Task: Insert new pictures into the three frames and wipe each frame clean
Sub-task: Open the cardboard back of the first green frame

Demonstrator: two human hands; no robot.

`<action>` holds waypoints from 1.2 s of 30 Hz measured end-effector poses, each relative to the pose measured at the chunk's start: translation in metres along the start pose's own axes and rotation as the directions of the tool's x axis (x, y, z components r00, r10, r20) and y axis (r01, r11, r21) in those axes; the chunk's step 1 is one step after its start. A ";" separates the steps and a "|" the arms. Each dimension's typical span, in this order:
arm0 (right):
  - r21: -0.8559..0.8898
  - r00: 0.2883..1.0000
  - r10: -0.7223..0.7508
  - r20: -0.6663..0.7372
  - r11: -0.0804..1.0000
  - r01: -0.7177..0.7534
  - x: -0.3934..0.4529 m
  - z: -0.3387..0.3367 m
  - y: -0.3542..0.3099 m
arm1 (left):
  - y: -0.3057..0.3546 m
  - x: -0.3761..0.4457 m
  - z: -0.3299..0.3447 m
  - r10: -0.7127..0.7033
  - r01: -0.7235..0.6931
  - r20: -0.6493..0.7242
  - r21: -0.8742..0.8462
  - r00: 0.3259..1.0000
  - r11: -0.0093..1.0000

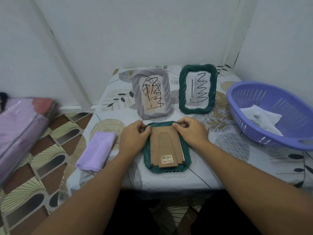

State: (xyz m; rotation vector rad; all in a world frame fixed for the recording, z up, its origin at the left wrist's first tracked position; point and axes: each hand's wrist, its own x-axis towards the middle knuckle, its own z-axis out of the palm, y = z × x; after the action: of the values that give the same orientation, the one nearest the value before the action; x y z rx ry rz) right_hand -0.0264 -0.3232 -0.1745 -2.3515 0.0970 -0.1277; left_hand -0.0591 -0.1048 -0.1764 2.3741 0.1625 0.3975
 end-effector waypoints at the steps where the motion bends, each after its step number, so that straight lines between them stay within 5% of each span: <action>1: -0.006 1.000 -0.001 0.007 1.000 0.001 0.000 0.000 0.000 | 0.000 0.000 0.000 0.003 -0.003 0.003 0.007 1.000 1.000; 32: 0.091 0.996 -0.049 0.069 0.995 0.043 0.003 -0.004 0.010 | 0.000 0.001 0.000 0.013 -0.013 0.007 0.054 1.000 0.998; 36: 0.043 0.997 -0.081 0.017 0.996 0.080 -0.007 -0.014 0.018 | 0.009 0.004 -0.010 0.009 -0.022 0.073 0.182 0.997 0.983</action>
State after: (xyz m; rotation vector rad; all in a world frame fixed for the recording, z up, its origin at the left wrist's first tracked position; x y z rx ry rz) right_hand -0.0358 -0.3448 -0.1783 -2.3144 -0.0102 -0.1455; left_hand -0.0584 -0.1037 -0.1621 2.5685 0.1526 0.3153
